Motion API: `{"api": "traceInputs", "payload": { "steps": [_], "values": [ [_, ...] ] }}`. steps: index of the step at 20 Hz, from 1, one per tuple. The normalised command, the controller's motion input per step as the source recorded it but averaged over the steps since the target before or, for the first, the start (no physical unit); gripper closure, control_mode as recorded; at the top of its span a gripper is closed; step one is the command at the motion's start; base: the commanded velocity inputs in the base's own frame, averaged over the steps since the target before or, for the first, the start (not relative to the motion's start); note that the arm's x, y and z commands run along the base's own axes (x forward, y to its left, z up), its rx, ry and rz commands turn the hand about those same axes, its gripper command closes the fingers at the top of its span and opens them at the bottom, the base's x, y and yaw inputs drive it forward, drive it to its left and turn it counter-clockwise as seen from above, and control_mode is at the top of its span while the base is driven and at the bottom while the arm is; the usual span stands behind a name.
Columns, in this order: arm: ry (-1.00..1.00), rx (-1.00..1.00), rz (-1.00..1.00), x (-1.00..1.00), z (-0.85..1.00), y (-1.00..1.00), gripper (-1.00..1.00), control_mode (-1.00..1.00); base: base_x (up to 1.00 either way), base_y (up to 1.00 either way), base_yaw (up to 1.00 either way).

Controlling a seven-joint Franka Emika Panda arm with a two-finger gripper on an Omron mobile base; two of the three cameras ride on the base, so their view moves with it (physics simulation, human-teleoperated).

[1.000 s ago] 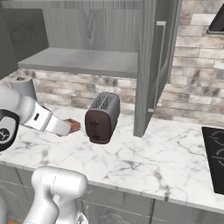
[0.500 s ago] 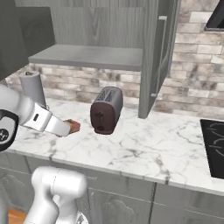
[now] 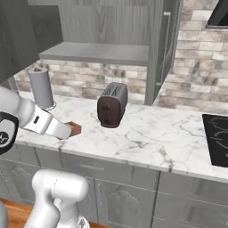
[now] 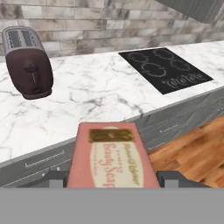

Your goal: Locate and retrieve the bar soap and sponge from the cabinet. Place them next to the sink.

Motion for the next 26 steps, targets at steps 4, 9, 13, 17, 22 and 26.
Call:
{"api": "traceInputs", "payload": {
  "steps": [4,9,13,17,22,26],
  "values": [
    [0.0,0.0,0.0,0.0,0.0,0.0,1.0,1.0,-0.15,0.01,0.0],
    [0.0,0.0,0.0,0.0,0.0,0.0,1.0,1.0,0.0,0.02,-0.01],
    [0.0,0.0,0.0,0.0,0.0,0.0,1.0,1.0,0.0,0.08,-0.1],
    [0.0,0.0,0.0,0.0,0.0,0.0,1.0,1.0,-0.02,0.03,-0.45],
    [0.0,0.0,0.0,0.0,0.0,0.0,1.0,1.0,0.0,0.0,-0.5],
    [0.0,0.0,0.0,0.0,0.0,0.0,1.0,1.0,0.0,0.0,-0.5]
  ]
}}
